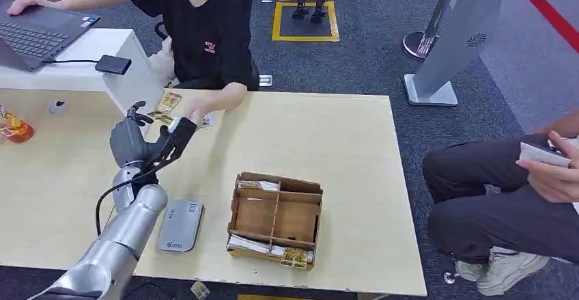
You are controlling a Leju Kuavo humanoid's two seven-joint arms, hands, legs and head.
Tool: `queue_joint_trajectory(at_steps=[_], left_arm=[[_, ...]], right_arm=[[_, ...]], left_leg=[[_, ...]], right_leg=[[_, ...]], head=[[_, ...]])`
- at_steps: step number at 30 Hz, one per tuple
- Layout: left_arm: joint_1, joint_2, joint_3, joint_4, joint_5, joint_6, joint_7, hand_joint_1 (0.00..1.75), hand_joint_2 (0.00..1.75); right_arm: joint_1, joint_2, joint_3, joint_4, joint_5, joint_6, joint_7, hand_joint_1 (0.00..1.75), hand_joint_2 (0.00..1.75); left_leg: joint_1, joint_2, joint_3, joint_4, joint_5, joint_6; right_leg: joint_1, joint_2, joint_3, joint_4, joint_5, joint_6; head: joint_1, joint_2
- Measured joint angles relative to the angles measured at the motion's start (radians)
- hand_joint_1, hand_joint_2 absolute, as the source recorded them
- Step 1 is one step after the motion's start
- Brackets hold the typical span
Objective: Pass the card to the sensor for recognition and then transmit it.
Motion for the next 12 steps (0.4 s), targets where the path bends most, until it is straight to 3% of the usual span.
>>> queue_joint_trajectory(at_steps=[2,3,10,12], left_arm=[[0.025,-0.008,0.0,-0.027,0.021,0.0,-0.013,0.0,1.75],[0.034,-0.01,0.0,-0.035,0.031,-0.001,-0.016,0.0,0.0],[0.154,-0.026,-0.045,-0.241,0.305,-0.052,-0.093,0.0,0.0],[0.19,-0.026,-0.063,-0.312,0.428,-0.086,-0.127,0.0,0.0]], right_arm=[[0.001,0.0,0.0,0.0,-0.005,-0.003,0.0,0.0,0.0],[0.001,0.0,0.0,0.0,-0.007,-0.005,0.0,0.0,0.0],[0.008,0.0,-0.003,0.0,-0.029,-0.015,-0.006,0.0,0.0],[0.009,0.0,-0.006,0.0,-0.038,-0.018,-0.008,0.0,0.0]], left_leg=[[0.0,0.0,0.0,0.0,0.0,0.0],[0.0,0.0,0.0,0.0,0.0,0.0],[0.0,0.0,-0.001,0.0,0.0,0.0],[0.0,0.001,-0.001,0.0,0.0,0.0]], right_leg=[[0.0,0.0,0.0,0.0,0.0,0.0],[0.0,0.0,0.0,0.0,0.0,0.0],[0.0,0.001,-0.001,0.0,0.0,0.0],[0.0,0.001,-0.001,0.0,0.0,0.0]], head=[[0.0,0.0],[0.0,0.0],[0.0,0.0],[0.0,0.0]])
